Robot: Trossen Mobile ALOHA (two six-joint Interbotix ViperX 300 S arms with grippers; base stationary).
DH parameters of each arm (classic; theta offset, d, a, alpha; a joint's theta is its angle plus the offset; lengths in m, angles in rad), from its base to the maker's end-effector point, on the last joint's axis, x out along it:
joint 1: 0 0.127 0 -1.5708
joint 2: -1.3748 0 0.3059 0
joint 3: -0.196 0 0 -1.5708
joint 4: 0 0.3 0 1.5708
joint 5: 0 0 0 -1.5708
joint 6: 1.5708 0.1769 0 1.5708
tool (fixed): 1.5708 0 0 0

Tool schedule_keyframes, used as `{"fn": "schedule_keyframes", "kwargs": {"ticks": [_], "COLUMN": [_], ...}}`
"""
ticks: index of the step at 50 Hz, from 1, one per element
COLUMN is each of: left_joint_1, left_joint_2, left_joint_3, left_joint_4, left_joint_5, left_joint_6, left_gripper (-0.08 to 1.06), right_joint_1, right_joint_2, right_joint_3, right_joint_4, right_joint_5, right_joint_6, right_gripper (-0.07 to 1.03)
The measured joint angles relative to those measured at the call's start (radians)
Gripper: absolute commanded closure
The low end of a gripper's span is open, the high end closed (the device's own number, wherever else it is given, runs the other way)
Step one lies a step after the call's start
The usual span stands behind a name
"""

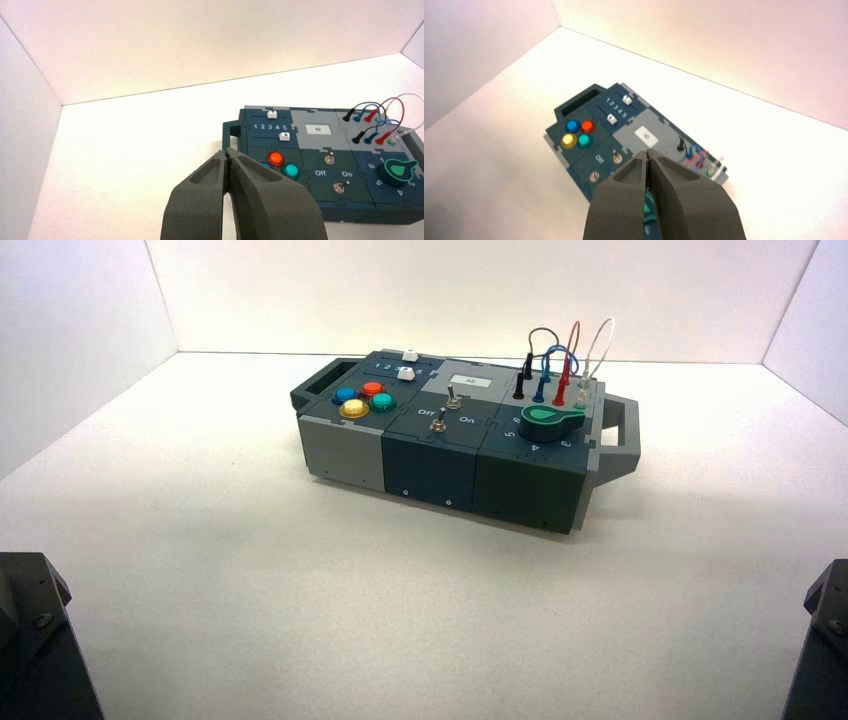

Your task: Push the blue button with the right gripper.

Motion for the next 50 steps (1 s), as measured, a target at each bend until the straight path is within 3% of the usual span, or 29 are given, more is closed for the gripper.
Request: {"fn": "schedule_keyframes", "kwargs": {"ticks": [12,21,37,50], "left_joint_1": [0.0,0.0,0.0,0.0], "left_joint_2": [0.011,0.02,0.063,0.064], "left_joint_3": [0.0,0.0,0.0,0.0], "left_joint_4": [-0.002,-0.002,-0.002,-0.002], "left_joint_5": [0.005,0.005,0.014,0.018], "left_joint_6": [0.0,0.0,0.002,0.0], "left_gripper": [1.01,1.01,1.01,1.01], "right_joint_1": [0.0,0.0,-0.002,-0.002], "right_joint_2": [-0.043,-0.095,-0.321,-0.383], "right_joint_3": [0.061,0.083,0.17,0.186], "right_joint_4": [0.003,0.002,-0.002,0.0], "right_joint_5": [0.077,0.078,0.077,0.066], "right_joint_6": [0.0,0.0,-0.002,-0.002], "right_gripper": [0.99,0.98,0.98,0.98]}}
